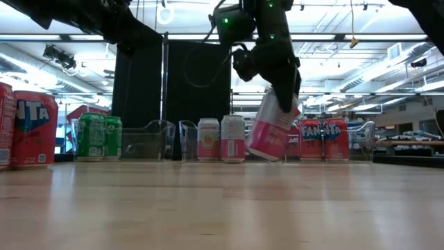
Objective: Sort soda cans
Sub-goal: Put the pink-white soda can into the top center transparent bin
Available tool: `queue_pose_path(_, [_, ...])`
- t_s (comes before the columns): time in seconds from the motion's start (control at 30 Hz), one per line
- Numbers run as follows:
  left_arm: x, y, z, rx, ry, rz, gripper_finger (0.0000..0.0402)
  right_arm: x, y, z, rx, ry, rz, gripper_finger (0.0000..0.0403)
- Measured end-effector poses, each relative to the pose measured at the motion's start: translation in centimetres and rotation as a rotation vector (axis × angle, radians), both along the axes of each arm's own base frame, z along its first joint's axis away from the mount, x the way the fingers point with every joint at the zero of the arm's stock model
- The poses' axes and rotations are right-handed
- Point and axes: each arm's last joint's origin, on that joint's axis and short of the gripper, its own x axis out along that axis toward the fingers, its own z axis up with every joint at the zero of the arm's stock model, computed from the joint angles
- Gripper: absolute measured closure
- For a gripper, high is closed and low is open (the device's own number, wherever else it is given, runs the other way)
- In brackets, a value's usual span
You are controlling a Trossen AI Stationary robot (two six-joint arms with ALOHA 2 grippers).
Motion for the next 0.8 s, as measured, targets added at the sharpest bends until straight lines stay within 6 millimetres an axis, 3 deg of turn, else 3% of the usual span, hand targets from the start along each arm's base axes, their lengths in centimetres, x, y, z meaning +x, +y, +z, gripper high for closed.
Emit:
queue_pose_path(0.3, [0.0, 0.0, 0.0, -0.025, -0.003, 0.005, 0.0401, -0.6, 0.1, -1.6, 0.029, 0.05, -0.023, 0.0144])
queue_pose_path(0.63, [0.0, 0.0, 0.0, -0.025, -0.003, 0.006, 0.0401, -0.3, 0.1, -1.7, 0.034, 0.014, -0.025, 0.0144])
queue_pose_path(0.8, [0.0, 0.0, 0.0, -0.025, -0.003, 0.006, 0.0401, 0.0, 0.0, -1.8, 0.024, -0.009, -0.043, 0.0078])
